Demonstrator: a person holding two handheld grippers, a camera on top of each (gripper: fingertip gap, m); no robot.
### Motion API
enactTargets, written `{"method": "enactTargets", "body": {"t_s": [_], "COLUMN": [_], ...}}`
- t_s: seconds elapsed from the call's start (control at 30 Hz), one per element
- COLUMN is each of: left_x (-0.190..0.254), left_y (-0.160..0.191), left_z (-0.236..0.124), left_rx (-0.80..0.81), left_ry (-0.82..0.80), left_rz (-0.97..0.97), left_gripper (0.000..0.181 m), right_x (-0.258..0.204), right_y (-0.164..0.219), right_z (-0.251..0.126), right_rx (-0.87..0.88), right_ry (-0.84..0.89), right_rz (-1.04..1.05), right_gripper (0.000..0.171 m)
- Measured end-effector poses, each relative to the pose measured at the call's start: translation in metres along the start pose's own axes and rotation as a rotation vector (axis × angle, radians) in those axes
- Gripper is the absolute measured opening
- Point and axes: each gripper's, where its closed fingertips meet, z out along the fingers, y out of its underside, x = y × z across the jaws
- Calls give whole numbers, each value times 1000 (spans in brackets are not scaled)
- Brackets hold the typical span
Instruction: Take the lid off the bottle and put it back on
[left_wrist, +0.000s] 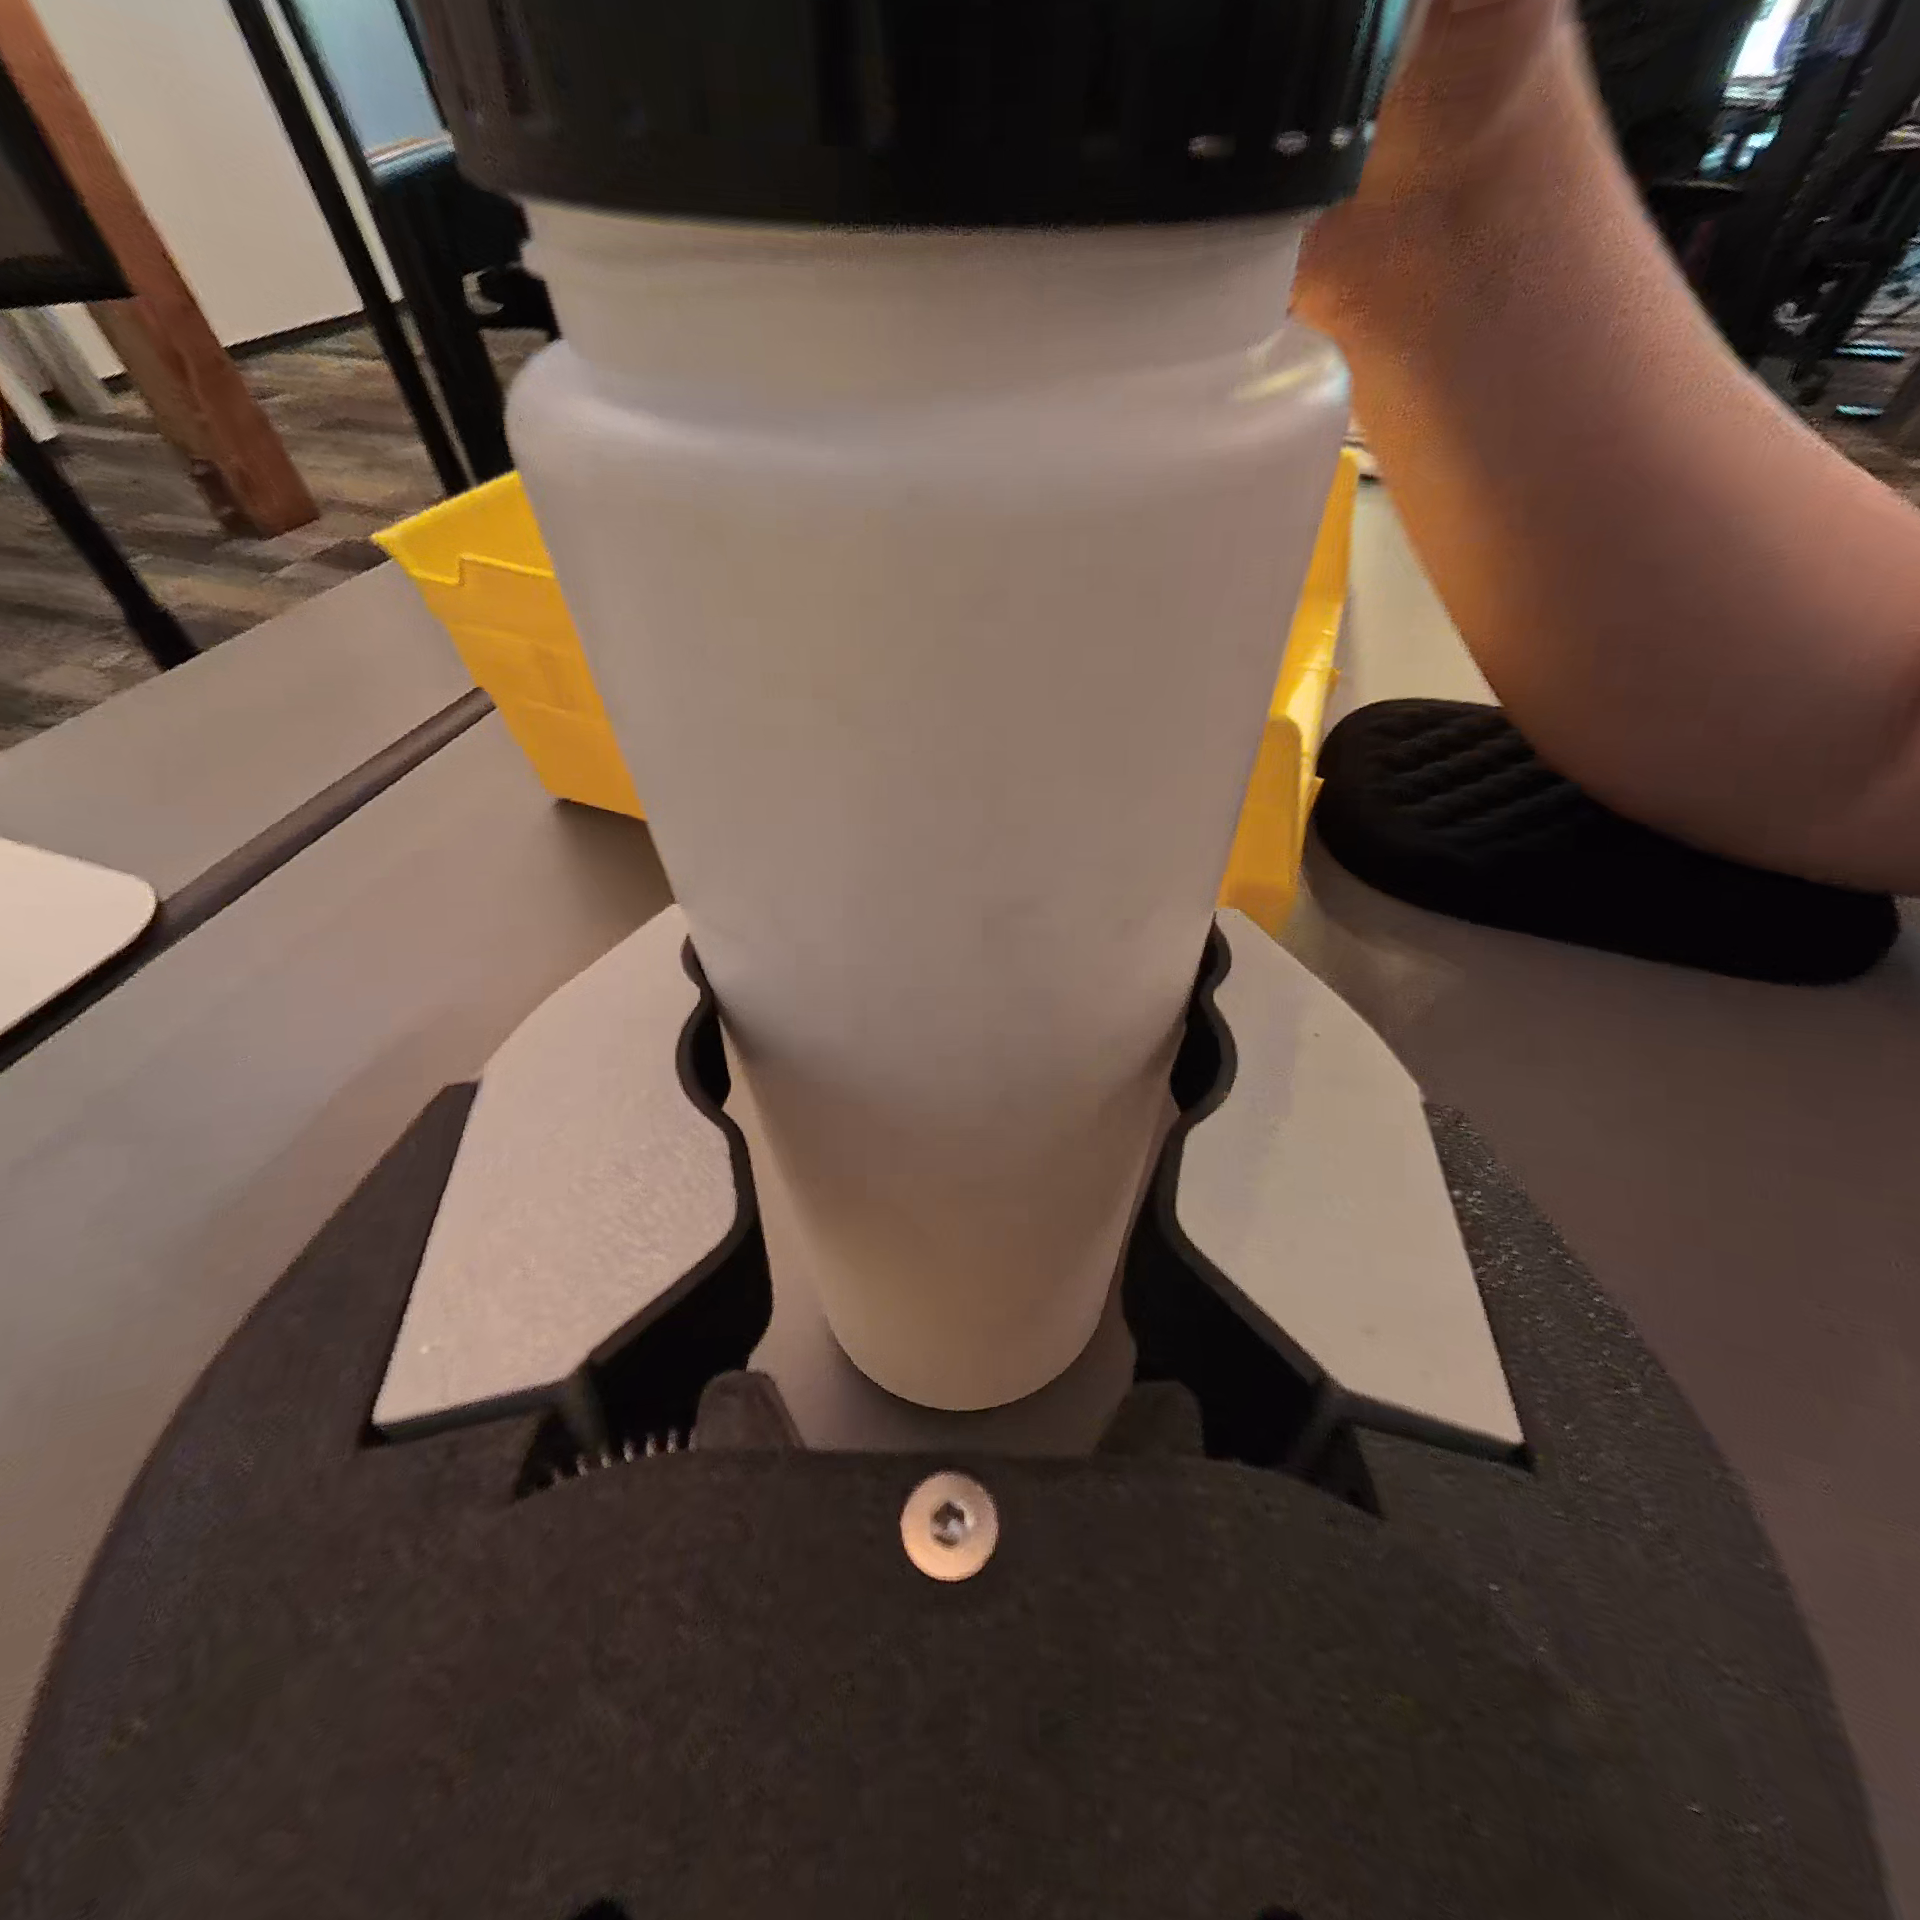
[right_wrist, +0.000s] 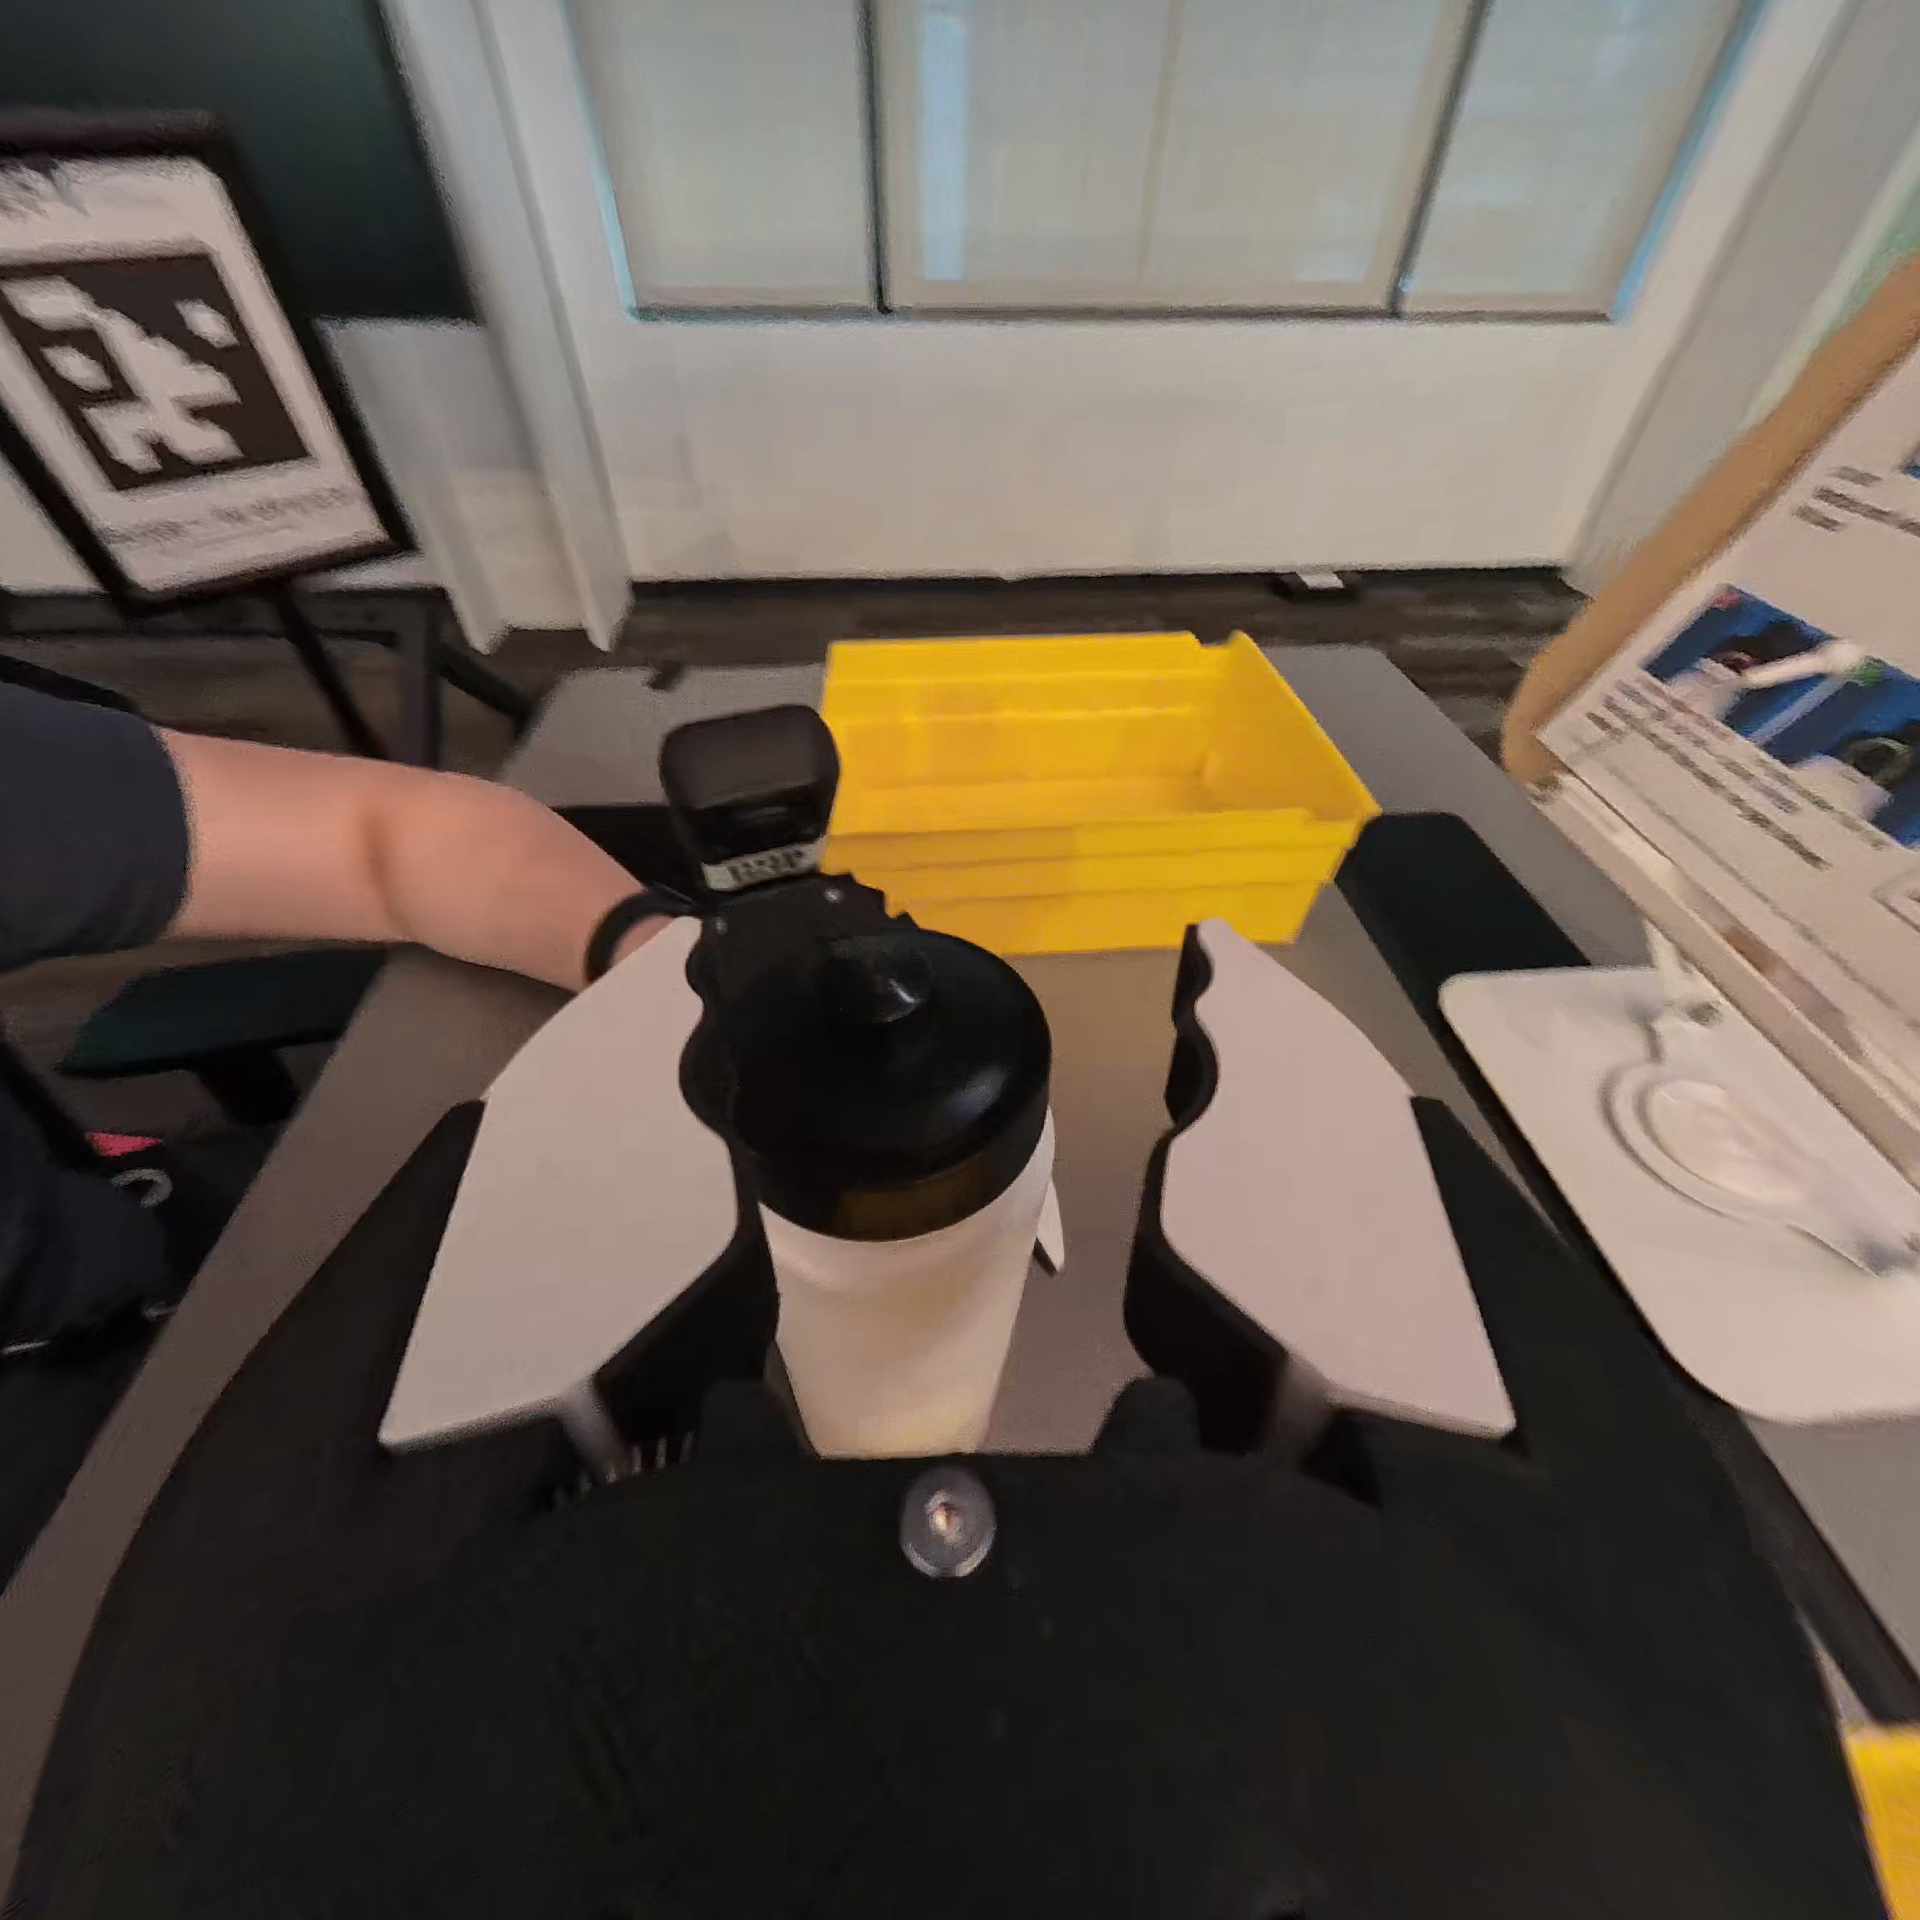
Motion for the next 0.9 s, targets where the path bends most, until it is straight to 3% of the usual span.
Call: {"method": "enactTargets", "body": {"t_s": [0.2,0.53,0.9], "left_x": [1,-6,-9], "left_y": [-3,-2,-1], "left_z": [-2,-6,-7], "left_rx": [-27,-37,-46], "left_ry": [29,58,46], "left_rz": [-182,-329,-356], "left_gripper": [86,86,86], "right_x": [10,20,27], "right_y": [17,16,23], "right_z": [2,8,13], "right_rx": [-249,-83,-106], "right_ry": [238,133,180], "right_rz": [-43,369,312], "right_gripper": [84,72,73]}}
